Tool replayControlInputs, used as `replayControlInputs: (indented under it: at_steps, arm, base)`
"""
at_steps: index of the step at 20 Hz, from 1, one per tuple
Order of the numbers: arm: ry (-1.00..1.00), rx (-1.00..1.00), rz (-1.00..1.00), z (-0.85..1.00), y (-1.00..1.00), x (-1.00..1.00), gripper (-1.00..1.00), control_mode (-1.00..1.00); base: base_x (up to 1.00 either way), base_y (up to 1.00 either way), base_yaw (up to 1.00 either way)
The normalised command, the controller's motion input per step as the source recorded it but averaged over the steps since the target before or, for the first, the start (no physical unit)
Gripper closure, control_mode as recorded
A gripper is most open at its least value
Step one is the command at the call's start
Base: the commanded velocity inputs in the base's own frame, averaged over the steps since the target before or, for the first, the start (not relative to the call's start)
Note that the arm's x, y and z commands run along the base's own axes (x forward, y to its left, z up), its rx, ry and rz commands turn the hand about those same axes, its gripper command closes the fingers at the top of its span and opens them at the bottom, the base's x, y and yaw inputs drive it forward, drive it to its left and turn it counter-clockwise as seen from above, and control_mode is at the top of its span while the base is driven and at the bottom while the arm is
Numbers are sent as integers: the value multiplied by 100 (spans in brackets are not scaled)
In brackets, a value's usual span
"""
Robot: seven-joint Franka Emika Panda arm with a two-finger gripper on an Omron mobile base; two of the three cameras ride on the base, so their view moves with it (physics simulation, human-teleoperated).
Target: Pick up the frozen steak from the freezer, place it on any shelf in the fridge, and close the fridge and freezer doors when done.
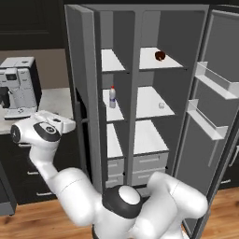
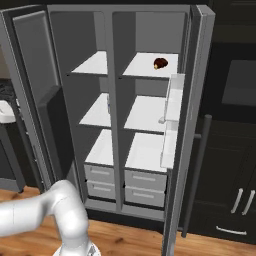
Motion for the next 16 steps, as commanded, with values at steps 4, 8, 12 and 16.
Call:
replayControlInputs:
  at_steps: [4,8,12,16]
  arm:
    - [0,0,-8,0,-80,37,-100,-100]
    - [0,0,-10,0,-92,42,-100,-100]
    - [0,0,-10,0,-100,43,-100,-100]
    - [0,0,-9,0,-100,37,-100,-100]
  base:
    - [0,0,0]
    - [0,0,0]
    - [0,0,0]
    - [0,0,0]
